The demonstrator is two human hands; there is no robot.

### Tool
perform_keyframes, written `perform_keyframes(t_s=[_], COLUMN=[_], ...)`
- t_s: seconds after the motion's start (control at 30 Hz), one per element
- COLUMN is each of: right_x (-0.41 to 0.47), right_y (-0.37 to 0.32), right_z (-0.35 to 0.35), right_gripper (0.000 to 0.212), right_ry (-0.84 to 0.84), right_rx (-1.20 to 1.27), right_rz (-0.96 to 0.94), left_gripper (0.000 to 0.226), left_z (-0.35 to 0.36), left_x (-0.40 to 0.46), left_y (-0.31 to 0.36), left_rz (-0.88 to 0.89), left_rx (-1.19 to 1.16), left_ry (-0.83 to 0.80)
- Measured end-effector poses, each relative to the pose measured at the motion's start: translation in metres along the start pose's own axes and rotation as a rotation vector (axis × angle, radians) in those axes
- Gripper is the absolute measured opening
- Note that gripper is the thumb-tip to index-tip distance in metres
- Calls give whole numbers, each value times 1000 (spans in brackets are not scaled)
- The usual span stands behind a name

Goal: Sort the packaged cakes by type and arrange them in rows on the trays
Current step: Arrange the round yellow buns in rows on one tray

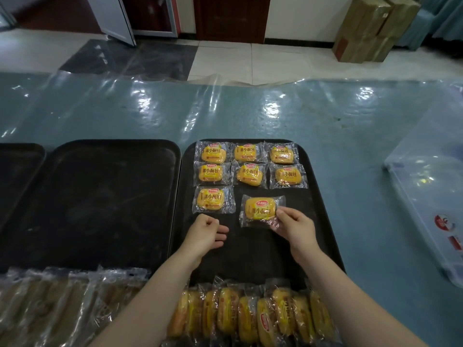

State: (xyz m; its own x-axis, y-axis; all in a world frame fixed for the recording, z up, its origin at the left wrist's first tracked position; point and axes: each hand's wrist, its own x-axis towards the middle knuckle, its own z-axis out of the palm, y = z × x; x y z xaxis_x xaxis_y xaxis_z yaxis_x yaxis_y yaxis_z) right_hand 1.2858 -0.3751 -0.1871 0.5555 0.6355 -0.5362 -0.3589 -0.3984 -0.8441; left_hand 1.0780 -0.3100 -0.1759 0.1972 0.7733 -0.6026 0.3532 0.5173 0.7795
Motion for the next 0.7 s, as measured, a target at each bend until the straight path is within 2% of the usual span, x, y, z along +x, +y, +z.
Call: perform_keyframes(t_s=[0.17,0.33,0.47,0.57,0.63,0.7], right_x=[29,42,49,50,51,50], right_y=[-7,-8,-9,-9,-9,-10], right_z=[4,24,33,34,32,29], right_gripper=[13,11,4,4,5,28], right_ry=[36,-1,23,50,80,95], right_rx=[-12,6,-35,-198,-396,-594], right_rz=[29,42,24,-48,-145,-228], left_gripper=[16,17,37,43,43,44], left_z=[-4,-5,-7,-9,-8,-8], left_x=[6,2,-1,-1,0,-1], left_y=[-11,-19,-28,-35,-37,-36], left_rz=[94,272,376,400,410,407], left_rx=[217,592,828,940,964,980], left_ry=[8,40,-4,-30,-20,-21])
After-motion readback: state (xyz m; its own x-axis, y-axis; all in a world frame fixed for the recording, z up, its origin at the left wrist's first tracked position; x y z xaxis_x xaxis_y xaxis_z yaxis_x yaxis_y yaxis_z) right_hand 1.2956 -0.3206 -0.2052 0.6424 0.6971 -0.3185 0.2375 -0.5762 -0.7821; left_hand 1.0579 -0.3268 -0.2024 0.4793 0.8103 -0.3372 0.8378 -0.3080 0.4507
